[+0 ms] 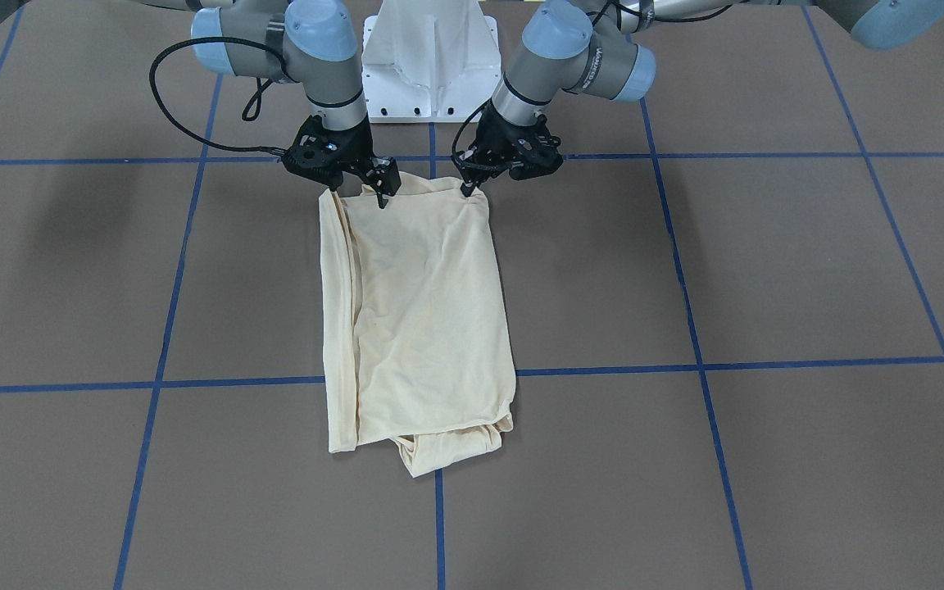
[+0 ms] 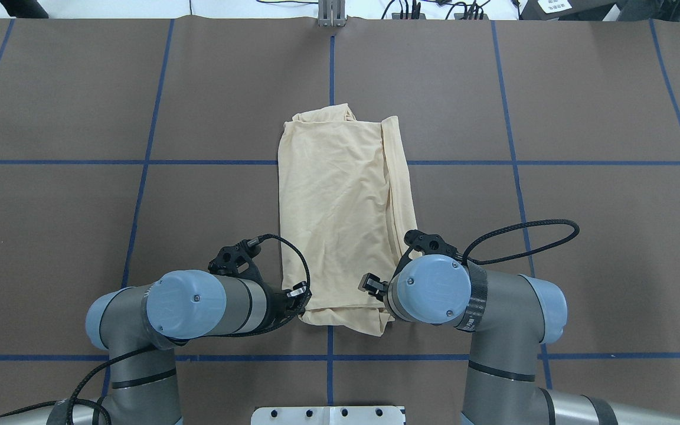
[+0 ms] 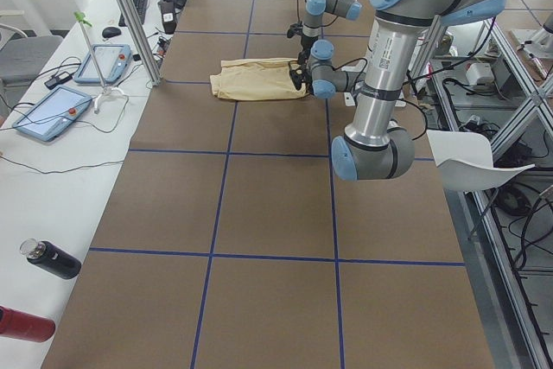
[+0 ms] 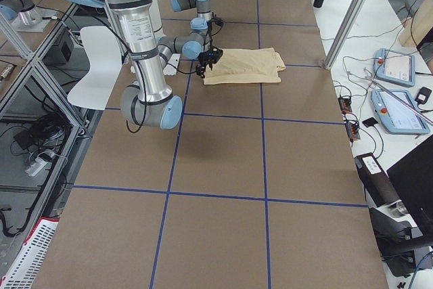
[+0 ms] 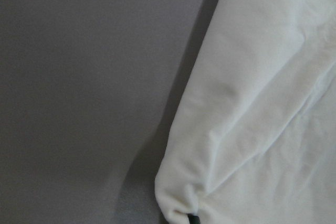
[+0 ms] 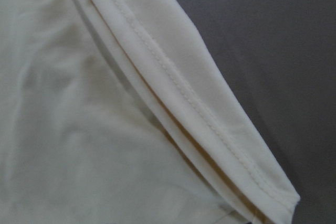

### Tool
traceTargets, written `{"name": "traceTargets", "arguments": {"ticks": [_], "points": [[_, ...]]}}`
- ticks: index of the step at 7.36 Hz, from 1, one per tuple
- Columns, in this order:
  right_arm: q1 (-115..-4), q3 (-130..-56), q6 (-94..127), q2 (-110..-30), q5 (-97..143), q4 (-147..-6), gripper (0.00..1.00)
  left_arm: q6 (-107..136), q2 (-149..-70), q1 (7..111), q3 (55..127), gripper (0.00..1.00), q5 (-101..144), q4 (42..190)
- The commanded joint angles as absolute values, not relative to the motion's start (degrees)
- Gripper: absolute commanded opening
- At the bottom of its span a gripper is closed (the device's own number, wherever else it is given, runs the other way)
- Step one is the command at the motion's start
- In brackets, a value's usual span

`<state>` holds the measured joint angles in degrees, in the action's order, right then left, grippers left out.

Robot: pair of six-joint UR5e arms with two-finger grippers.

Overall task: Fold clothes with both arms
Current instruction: 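Hold the near end of the folded shirt with both grippers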

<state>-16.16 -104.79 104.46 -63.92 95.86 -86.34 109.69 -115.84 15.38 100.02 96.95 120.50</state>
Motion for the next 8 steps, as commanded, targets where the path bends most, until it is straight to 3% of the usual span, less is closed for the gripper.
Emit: {"name": "traceTargets", "arguments": {"ticks": [1, 6, 8], "points": [[-16.2, -102.8, 104.2, -62.5, 96.1, -86.3, 0.96, 109.7, -115.8, 15.4, 100.0, 0.0, 96.9, 120.5], [-16.1, -102.7, 104.3, -62.7, 96.3, -86.4, 0.95, 109.7, -115.8, 15.4, 100.0, 0.0, 96.9, 120.5], [-16.2, -102.7, 104.4, -62.7, 96.4, -86.5, 0.87, 109.7, -115.8, 15.4, 100.0, 0.0, 96.9, 120.5]]}}
